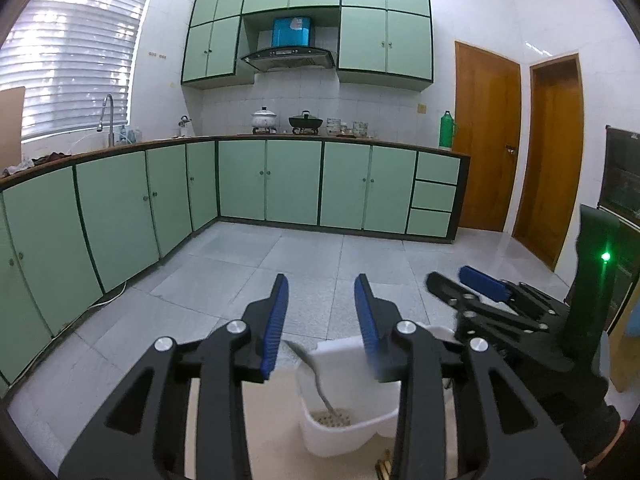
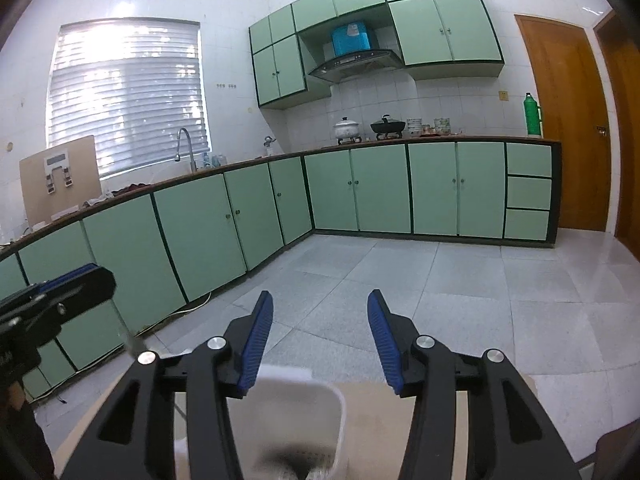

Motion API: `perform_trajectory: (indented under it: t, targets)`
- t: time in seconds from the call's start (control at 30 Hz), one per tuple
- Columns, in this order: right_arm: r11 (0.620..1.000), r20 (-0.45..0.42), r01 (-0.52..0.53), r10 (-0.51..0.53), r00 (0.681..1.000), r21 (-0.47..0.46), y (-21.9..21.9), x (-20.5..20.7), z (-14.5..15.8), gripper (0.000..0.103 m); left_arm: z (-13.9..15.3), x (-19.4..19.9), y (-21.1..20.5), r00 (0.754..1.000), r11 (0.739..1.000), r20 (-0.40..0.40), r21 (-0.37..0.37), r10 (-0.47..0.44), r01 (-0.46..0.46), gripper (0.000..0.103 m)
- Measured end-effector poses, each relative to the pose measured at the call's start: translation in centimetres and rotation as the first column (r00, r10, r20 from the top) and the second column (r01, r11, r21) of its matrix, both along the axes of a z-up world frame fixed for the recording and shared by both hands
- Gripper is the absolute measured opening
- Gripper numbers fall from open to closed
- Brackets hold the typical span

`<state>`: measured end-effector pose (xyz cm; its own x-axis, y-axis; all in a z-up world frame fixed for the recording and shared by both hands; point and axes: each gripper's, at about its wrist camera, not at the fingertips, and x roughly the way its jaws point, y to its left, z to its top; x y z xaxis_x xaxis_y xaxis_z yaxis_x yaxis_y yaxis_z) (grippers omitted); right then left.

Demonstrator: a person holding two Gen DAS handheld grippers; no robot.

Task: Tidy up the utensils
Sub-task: 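Open both tools to release the spoons and pull back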

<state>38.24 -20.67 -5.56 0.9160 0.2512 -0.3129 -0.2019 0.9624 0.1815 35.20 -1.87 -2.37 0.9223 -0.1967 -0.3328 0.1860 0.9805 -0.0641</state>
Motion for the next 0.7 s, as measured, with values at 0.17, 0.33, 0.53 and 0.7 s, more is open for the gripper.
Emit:
perform_trajectory:
  t: [0.17, 0.33, 0.53, 0.7]
  targets:
    - [0.999, -0.042, -0.003, 0.005, 0.999, 0.037, -1.7, -4.6, 0.0, 0.063, -0.3, -4.2, 1.4, 1.000, 1.000, -0.020, -0.010, 0.004, -0.004, 0.050]
    - [0.999, -0.112, -0.029, 0.031, 0.993, 0.021, -2.4, -11.1, -1.7, 0.072, -1.9, -8.8, 1.7, 0.996, 1.000, -0.083, -0.007, -0.014, 0.014, 0.063]
    - [0.999, -0.267, -0.033, 0.030, 0.963, -0.007, -2.3, -18.6, -5.3, 0.080, -6.5, -14.3, 2.1, 0.969, 0.999, -0.247, 0.012, -0.028, 0.032, 0.077]
    - [0.997, -0.377, -0.017, -0.014, 0.926, -0.078, -1.6, -22.9, -8.4, 0.090, -10.6, -17.4, 2.5, 0.924, 0.998, -0.382, 0.050, -0.019, 0.041, 0.083]
